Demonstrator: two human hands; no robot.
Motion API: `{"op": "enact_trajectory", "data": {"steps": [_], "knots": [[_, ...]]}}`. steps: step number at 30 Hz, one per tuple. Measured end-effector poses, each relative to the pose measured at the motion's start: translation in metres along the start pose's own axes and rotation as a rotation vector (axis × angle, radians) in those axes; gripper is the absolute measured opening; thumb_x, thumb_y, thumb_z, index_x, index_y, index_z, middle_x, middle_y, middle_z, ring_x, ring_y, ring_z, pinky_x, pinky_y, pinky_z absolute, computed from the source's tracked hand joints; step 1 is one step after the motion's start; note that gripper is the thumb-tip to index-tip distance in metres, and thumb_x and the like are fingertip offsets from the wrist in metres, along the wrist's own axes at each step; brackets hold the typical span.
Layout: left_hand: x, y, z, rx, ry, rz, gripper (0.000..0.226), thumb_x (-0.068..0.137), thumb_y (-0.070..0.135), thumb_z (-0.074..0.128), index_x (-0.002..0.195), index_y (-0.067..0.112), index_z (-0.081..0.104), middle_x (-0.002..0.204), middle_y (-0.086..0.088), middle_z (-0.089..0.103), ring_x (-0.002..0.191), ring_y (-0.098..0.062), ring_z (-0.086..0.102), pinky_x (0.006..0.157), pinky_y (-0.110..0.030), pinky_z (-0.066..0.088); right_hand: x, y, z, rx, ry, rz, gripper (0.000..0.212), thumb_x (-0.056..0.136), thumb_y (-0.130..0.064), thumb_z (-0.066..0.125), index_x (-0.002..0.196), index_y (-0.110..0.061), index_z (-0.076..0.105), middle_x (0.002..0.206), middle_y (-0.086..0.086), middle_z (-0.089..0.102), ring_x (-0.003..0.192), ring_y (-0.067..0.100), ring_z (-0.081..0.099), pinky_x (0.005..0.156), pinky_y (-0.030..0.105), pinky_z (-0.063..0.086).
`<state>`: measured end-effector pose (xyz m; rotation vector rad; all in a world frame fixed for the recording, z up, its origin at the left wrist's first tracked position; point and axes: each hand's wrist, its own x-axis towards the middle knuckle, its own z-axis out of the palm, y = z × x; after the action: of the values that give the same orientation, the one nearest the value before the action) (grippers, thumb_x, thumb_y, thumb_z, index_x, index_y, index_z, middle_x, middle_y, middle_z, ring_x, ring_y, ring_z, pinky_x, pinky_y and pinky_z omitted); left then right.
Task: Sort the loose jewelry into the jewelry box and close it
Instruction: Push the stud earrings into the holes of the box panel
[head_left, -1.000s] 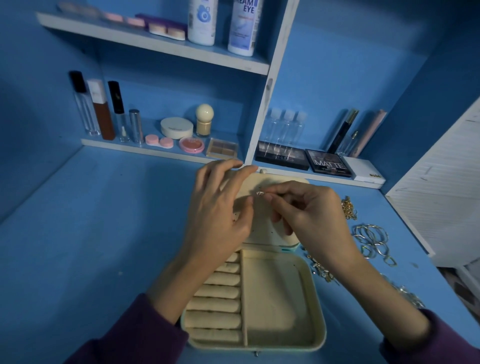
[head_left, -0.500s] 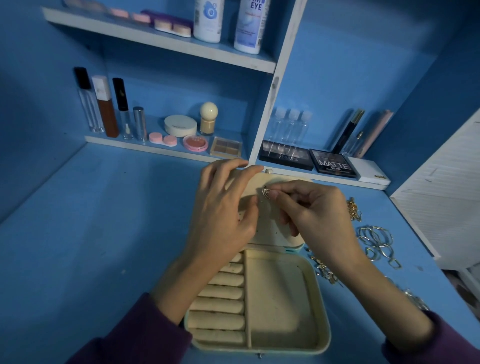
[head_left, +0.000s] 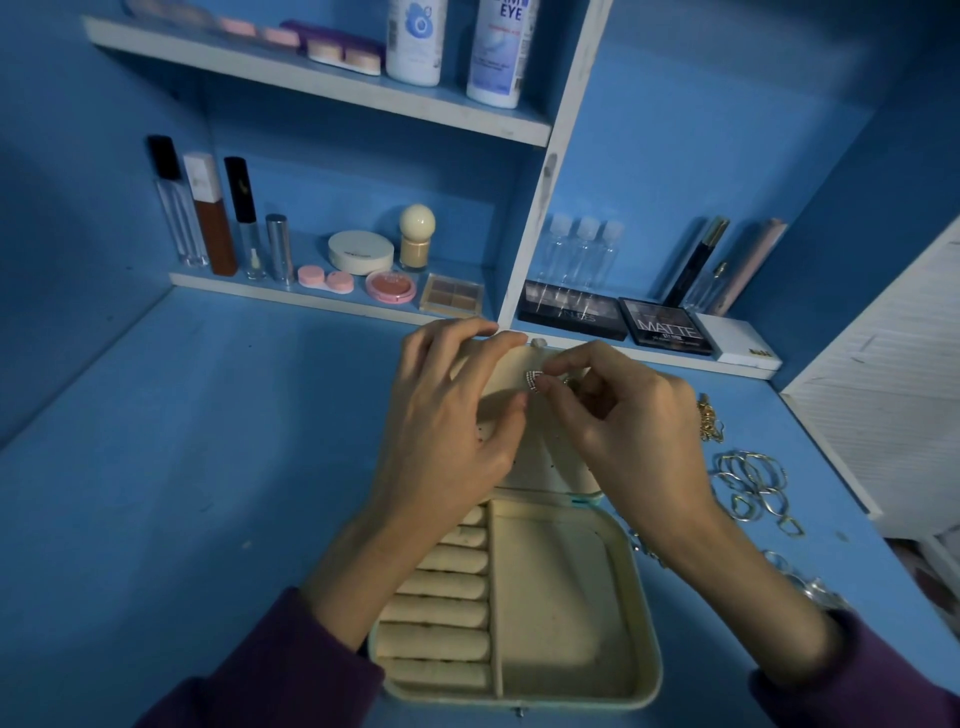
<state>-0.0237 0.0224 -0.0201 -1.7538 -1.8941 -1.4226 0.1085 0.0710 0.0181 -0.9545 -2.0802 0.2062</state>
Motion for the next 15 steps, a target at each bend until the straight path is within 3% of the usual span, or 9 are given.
{"op": "enact_trajectory", "data": {"steps": [4,15], "knots": [[0.0004,0.0,0.0,-0.009,0.02,0.002,0.036,0.084,0.031,0.055,0.115,0.016,0.064,0.115,-0.002,0.056,0.11,-0.021,0.046,0.097,-0.024,0.034,-0.0025,0.0011,-0.001,-0.016,-0.002,-0.027,0.007,0.076,-0.031,0.063,0.077,-0.025,0.068,0.049,-0.011,0.048,0.047,0.013,0.047,0.048,0.033,0.045],[0.0002,0.0005,0.0009,0.006,0.04,0.008,0.032,0.089,0.03,0.053,0.114,0.014,0.065,0.112,-0.003,0.057,0.108,-0.022,0.047,0.095,-0.022,0.033,-0.0062,0.002,-0.0015,-0.034,-0.039,-0.091,0.012,0.078,-0.027,0.061,0.084,-0.025,0.071,0.047,-0.024,0.033,0.048,0.004,0.038,0.048,0.029,0.043]]}}
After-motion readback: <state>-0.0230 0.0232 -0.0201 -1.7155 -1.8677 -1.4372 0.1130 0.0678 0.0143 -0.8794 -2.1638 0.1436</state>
